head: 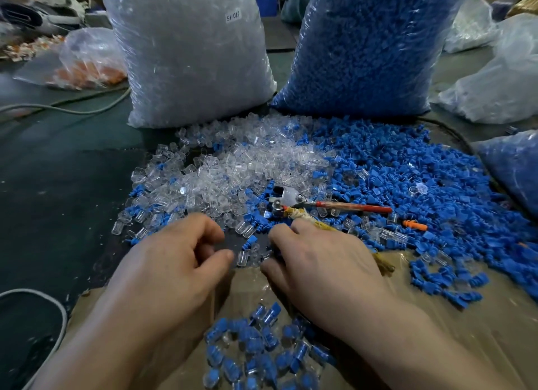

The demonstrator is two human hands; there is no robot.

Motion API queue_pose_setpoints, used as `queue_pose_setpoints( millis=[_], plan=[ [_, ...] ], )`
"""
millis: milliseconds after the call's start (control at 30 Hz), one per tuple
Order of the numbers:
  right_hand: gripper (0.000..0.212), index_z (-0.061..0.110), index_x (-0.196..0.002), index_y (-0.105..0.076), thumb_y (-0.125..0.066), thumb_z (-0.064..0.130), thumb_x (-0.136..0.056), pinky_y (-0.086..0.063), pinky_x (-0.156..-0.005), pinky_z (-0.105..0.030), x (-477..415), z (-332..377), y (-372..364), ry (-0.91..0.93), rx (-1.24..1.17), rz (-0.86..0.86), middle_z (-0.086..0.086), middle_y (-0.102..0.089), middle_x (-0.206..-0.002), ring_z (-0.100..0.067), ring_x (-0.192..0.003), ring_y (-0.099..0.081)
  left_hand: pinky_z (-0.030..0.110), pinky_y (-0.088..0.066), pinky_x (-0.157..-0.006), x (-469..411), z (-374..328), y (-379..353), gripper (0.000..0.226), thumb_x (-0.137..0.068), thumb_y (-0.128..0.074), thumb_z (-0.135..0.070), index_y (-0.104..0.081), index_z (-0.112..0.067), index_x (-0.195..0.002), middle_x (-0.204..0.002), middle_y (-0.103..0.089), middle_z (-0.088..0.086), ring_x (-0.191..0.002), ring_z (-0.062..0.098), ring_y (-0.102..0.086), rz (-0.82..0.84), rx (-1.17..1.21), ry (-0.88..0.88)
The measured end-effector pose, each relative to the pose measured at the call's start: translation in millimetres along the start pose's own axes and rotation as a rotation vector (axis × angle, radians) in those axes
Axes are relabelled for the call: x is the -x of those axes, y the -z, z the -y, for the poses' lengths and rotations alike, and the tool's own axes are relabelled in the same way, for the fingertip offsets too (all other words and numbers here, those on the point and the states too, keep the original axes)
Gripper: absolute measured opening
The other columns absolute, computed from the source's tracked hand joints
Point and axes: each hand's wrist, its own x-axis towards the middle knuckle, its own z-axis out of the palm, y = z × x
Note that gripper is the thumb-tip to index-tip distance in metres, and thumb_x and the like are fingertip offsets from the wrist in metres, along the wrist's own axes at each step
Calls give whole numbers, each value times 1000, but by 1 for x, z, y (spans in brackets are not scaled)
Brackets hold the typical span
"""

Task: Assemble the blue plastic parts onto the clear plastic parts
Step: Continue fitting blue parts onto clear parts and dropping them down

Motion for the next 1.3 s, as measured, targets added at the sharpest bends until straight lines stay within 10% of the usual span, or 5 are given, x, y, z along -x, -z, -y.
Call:
queue_pose_setpoints(
  millis=[300, 567, 1000, 1167, 1300],
  plan=[
    [5, 29, -103, -51, -46, 29, -101, -33, -52, -35, -5, -1, -2, 27, -39, 17, 7, -39, -86, -20, -69, -43, 27, -50, -72, -4, -2, -17, 8, -88, -67, -45, -64, -45, -95, -89, -57, -27, -82, -7, -54, 27, -138, 20],
    [11, 30, -107, -54, -47, 32, -98, -38, -61, -34, -4, -5, 4, 7, -108, 43, 7, -48, -94, -17, -78, -51, 13, -36, -59, 1, -10, -15, 33, -76, -52, -67, -52, -51, -105, -111, -45, -44, -90, -17, -50, 78, -60, -112],
    [14, 30, -108, -51, -43, 33, -97, -34, -66, -33, 3, -5, 8, -8, -137, 39, 9, -41, -90, -15, -80, -44, 17, -44, -70, 0, -14, -23, 15, -81, -54, -56, -57, -45, -91, -96, -55, -28, -89, -8, -54, 29, 5, -107],
    [24, 37, -111, -62, -42, 32, -99, -38, -59, -20, 4, -14, 10, -243, -743, -62, 16, -57, -76, 3, -66, -52, 18, -51, -45, 2, -24, -13, 12, -74, -65, -35, -69, -36, -85, -64, -66, -9, -48, 2, -57, -73, 663, 200],
    [30, 30, -93, -72, -45, 18, -101, -47, -52, -33, 5, -6, 16, -408, -1509, 95, -3, -57, -60, -19, -55, -54, 21, -50, -50, 3, -30, -13, 22, -64, -75, -41, -72, -32, -83, -65, -67, -2, -51, 6, -58, 27, 782, 218]
  ],
)
